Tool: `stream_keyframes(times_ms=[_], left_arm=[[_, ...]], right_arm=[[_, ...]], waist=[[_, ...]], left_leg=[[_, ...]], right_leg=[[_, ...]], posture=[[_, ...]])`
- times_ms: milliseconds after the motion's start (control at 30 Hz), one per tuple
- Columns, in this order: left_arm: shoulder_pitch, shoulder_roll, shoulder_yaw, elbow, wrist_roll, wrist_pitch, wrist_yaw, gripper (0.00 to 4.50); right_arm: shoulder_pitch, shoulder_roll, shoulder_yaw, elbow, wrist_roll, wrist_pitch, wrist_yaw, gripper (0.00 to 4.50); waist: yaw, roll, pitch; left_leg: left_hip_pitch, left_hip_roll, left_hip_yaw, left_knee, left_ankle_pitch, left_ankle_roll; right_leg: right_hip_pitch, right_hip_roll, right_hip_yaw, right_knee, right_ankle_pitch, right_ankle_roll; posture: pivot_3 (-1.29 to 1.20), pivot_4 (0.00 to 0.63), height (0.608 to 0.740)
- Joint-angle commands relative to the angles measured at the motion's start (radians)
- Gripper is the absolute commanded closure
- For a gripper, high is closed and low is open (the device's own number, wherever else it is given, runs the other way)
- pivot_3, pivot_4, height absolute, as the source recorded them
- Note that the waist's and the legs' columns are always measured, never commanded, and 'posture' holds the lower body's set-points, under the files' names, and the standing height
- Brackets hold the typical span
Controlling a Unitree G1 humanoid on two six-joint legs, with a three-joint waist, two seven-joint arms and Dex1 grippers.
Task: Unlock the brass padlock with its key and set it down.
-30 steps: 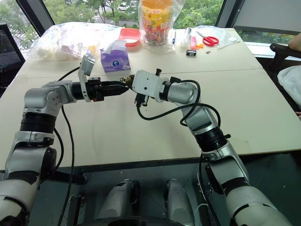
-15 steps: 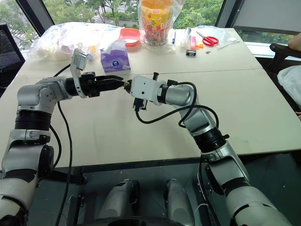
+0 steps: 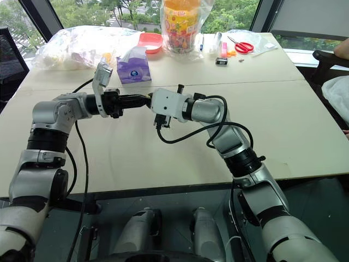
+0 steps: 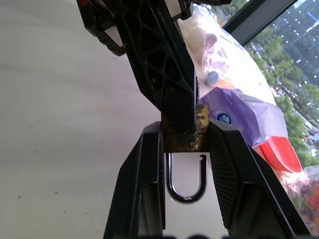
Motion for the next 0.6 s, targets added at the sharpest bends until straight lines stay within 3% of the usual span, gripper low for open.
stream_keyframes(times_ms=[33,200,433,467,600], left_arm=[[-0.035,-0.004,0.001,-0.009,0.006,-0.023,-0.007,4.46],[-0.041,-0.02,0.023,0.003,0.007,-0.042,0.022,4.46],[-0.011,-0.026,0.055,-0.029,-0.025,-0.023,0.048,4.5],[-0.005,-0.025,0.057,-0.037,-0.029,-0.02,0.049,4.5],[0.012,-0.022,0.069,-0.068,-0.046,-0.001,0.049,4.5]], right_arm=[[-0.012,0.007,-0.01,-0.051,0.012,-0.013,-0.002,3.8],[-0.005,0.005,-0.01,-0.062,0.016,-0.002,0.002,3.8],[0.061,-0.055,-0.056,-0.148,0.029,0.074,0.012,0.27],[0.081,-0.067,-0.073,-0.178,0.042,0.101,0.012,0.02],[0.155,-0.033,-0.213,-0.331,0.226,0.326,-0.001,0.02]], waist=[[0.0,0.0,0.0],[0.001,0.0,0.0],[0.002,0.0,0.0],[0.003,0.0,0.0],[0.003,0.0,0.0]], left_leg=[[0.0,0.0,0.0,0.0,0.0,0.0],[0.0,0.0,0.0,0.0,0.0,0.0],[0.0,0.0,0.0,0.0,0.0,0.0],[0.0,0.0,0.0,0.0,0.0,0.0],[0.0,0.0,-0.001,0.0,0.0,0.0]], right_leg=[[0.0,0.0,0.0,0.0,0.0,0.0],[0.0,0.0,0.0,0.0,0.0,0.0],[0.0,0.0,0.0,0.0,0.0,0.0],[0.0,0.0,0.0,0.0,0.0,0.0],[0.0,-0.001,0.0,0.0,0.0,0.0]], posture=[[0.0,0.15,0.74],[0.0,0.15,0.74],[0.0,0.15,0.74],[0.0,0.15,0.74],[0.0,0.15,0.74]])
